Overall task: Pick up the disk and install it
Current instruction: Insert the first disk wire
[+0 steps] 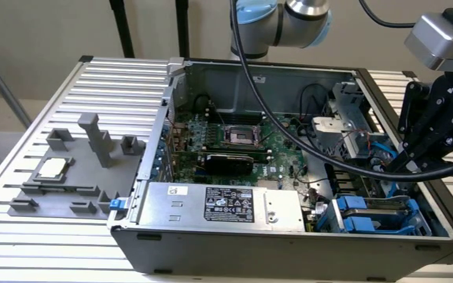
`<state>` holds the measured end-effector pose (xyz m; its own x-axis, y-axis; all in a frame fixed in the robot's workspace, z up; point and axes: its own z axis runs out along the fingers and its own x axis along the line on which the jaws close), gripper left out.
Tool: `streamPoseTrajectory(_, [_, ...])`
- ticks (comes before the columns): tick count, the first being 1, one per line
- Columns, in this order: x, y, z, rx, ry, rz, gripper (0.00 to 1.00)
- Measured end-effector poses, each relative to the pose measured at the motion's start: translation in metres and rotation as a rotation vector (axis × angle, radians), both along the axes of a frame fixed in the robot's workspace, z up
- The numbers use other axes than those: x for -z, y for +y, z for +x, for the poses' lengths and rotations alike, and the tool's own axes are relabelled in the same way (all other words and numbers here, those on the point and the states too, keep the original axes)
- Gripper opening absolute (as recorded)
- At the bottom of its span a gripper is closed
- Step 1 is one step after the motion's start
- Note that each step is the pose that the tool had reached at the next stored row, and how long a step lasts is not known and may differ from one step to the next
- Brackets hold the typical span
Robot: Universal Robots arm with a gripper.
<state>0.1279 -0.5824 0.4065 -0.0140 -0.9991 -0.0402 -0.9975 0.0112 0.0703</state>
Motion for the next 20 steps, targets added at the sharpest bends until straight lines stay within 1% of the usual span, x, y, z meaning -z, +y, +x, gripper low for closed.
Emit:
streamPoseTrajectory(2, [0.0000, 0.0000, 0.000, 0.000, -0.0001, 0.0000, 0.11])
streamPoseTrajectory(5, [0.0012, -0.0001, 0.002, 0.000, -0.0023, 0.0005, 0.11])
streamPoseTrajectory(8, [0.0022, 0.0000, 0.010, 0.000, -0.0049, 0.0027, 0.11])
streamPoseTrajectory(14, [0.0053, 0.0000, 0.028, 0.000, -0.0086, 0.0032, 0.11])
streamPoseTrajectory(20, [0.0140, 0.0000, 0.033, -0.011, -0.0098, 0.0030, 0.11])
